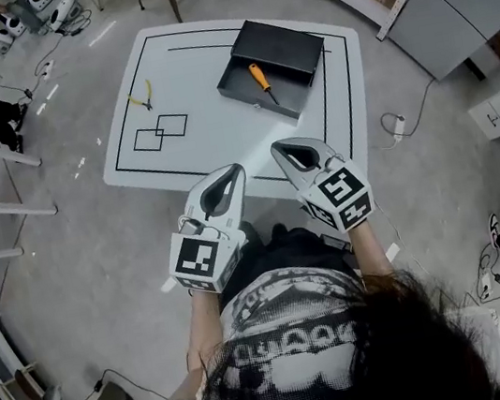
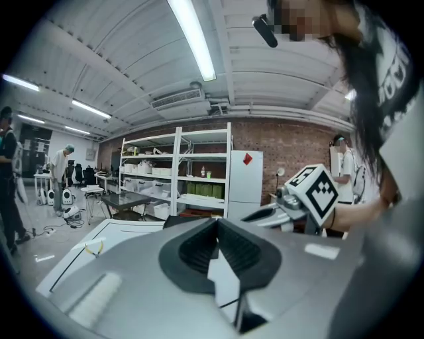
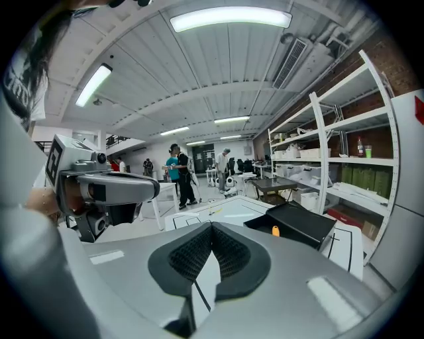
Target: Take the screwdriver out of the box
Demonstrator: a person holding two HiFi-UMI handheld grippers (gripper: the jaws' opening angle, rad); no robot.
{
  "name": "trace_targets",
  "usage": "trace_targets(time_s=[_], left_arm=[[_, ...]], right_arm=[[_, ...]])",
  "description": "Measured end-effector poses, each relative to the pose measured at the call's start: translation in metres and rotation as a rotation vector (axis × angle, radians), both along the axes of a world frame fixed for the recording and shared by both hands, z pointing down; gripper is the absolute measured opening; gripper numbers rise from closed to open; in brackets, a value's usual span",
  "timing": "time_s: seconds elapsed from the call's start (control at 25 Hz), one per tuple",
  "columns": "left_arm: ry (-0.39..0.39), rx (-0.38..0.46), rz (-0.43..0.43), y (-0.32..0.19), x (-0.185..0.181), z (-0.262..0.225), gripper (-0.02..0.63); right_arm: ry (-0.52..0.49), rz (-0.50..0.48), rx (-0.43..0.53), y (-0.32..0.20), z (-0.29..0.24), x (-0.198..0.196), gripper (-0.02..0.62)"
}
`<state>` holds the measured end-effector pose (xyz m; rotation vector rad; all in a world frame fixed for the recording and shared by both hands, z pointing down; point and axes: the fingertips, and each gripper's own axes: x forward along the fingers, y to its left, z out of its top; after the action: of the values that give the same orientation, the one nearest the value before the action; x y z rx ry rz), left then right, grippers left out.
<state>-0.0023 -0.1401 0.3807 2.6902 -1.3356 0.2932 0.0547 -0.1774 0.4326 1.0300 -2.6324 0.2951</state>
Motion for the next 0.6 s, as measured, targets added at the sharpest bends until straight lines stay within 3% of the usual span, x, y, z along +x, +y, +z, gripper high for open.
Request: trace_targets(time_s=[0.6], left_arm=[[-0.022, -0.02, 0.07, -0.062, -0.016, 0.01, 0.0]], right_arm=[[0.019, 0.097, -0.031, -0.068, 0.014, -0.001, -0.002]])
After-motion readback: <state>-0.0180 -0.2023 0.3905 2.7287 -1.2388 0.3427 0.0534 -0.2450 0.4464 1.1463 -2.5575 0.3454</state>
